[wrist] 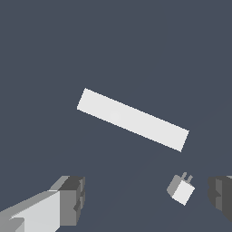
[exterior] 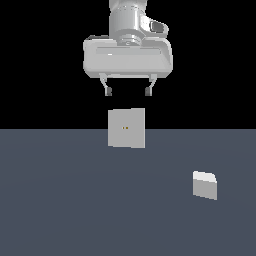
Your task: Plug the charger into the wall socket.
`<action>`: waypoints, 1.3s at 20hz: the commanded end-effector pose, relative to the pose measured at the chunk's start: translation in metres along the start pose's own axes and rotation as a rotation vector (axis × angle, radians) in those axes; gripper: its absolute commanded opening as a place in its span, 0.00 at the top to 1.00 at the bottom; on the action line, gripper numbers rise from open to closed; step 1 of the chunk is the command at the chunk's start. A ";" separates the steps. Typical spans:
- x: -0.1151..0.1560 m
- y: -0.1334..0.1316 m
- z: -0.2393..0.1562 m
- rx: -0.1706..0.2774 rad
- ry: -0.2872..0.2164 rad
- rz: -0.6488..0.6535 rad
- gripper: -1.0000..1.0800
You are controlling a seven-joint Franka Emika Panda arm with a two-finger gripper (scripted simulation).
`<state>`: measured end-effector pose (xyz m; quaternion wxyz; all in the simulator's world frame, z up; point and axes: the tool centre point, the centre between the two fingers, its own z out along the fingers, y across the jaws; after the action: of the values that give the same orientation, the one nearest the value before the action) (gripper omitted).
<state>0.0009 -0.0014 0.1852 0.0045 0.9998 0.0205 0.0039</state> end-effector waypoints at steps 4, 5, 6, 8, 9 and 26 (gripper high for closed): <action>-0.001 0.002 0.001 0.000 0.001 0.006 0.04; -0.002 0.003 0.002 -0.001 0.002 0.010 0.04; -0.003 0.004 0.004 -0.001 0.004 0.016 0.04; -0.005 0.008 0.007 -0.002 0.007 0.032 0.04; -0.007 0.011 0.009 -0.002 0.010 0.042 0.04; -0.069 0.085 0.082 -0.022 0.086 0.372 0.04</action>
<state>-0.0567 -0.0826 0.1106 0.0128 0.9880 -0.1479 0.0434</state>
